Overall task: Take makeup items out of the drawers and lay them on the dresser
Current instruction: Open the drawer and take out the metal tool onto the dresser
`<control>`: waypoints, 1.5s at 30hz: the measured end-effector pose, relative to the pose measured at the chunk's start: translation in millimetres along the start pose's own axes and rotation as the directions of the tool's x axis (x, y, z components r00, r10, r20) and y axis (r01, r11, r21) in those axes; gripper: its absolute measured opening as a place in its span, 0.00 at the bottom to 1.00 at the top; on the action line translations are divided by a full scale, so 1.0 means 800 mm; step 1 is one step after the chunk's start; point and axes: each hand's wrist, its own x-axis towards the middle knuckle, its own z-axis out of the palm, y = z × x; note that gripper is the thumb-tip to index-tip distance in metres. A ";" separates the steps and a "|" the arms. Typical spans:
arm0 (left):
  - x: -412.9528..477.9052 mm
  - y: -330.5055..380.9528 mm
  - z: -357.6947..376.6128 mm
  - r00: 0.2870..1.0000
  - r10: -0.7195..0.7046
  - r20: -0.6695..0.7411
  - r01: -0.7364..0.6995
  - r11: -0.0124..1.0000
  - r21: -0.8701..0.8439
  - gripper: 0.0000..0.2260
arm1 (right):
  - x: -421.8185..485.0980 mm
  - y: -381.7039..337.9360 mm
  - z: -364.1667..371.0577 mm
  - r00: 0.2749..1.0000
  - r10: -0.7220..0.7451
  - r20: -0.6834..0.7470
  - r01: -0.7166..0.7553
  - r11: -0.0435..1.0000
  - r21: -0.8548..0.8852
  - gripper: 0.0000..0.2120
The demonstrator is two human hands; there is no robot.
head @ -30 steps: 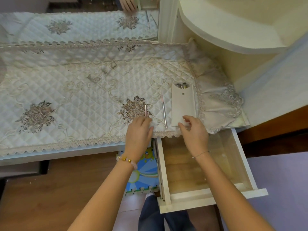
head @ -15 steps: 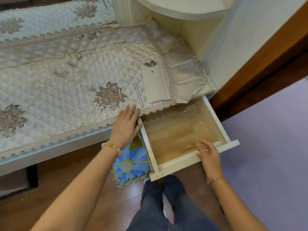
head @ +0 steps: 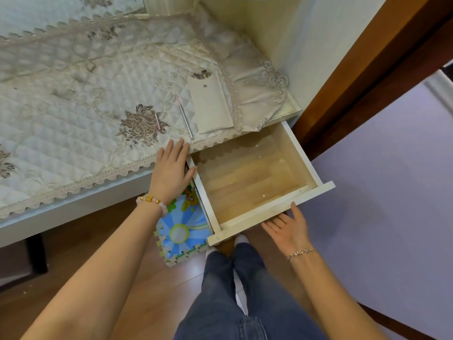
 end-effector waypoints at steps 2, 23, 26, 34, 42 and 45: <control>0.001 0.001 0.000 1.000 -0.007 0.001 0.007 1.000 -0.002 0.28 | 0.006 -0.001 -0.001 0.999 0.014 0.034 -0.016 0.999 0.039 0.31; 0.010 -0.020 -0.009 0.999 0.038 -0.023 -0.039 0.997 -0.072 0.28 | 0.093 -0.027 0.168 0.966 0.007 0.258 -0.094 0.942 0.322 0.34; 0.010 -0.022 -0.010 0.999 0.045 -0.017 -0.047 0.996 -0.072 0.27 | 0.103 -0.033 0.192 0.964 0.003 0.265 -0.091 0.943 0.321 0.34; 0.009 -0.024 -0.011 0.999 0.038 -0.002 -0.038 0.995 -0.088 0.26 | 0.124 -0.040 0.213 0.962 -0.006 0.273 -0.071 0.961 0.269 0.35; 0.008 -0.021 -0.013 0.999 0.036 -0.009 -0.037 0.994 -0.099 0.23 | 0.113 -0.037 0.195 0.966 -0.041 0.253 0.033 0.999 0.035 0.28; 0.006 -0.021 -0.016 0.999 0.036 -0.010 -0.036 0.994 -0.105 0.23 | 0.098 -0.032 0.189 0.944 -0.091 0.318 0.157 0.969 -0.189 0.25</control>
